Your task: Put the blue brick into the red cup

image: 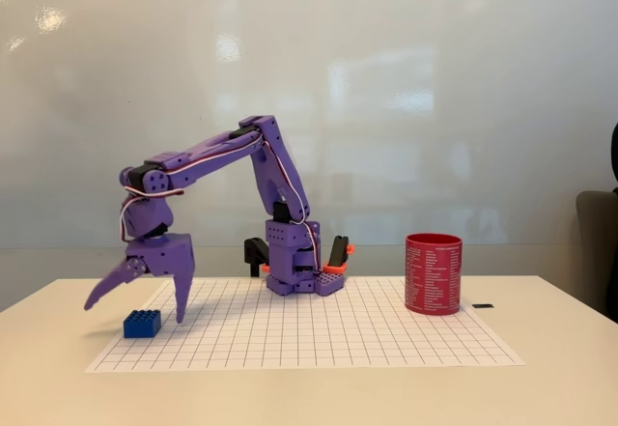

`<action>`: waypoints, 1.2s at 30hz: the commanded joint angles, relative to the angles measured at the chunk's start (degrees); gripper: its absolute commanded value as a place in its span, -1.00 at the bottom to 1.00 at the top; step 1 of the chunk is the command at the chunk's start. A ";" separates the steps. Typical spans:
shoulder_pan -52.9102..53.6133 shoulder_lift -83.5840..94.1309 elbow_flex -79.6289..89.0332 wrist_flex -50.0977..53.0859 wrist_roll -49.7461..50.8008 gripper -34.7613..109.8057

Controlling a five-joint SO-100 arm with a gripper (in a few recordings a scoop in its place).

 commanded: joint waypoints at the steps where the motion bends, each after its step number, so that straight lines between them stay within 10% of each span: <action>1: 0.00 1.32 0.44 -0.79 0.44 0.27; 3: 0.00 1.23 0.44 -0.79 0.18 0.22; 7: 0.18 1.32 0.53 -2.99 -3.43 -0.52; 36: 8.26 29.27 -16.44 2.46 -17.93 -0.52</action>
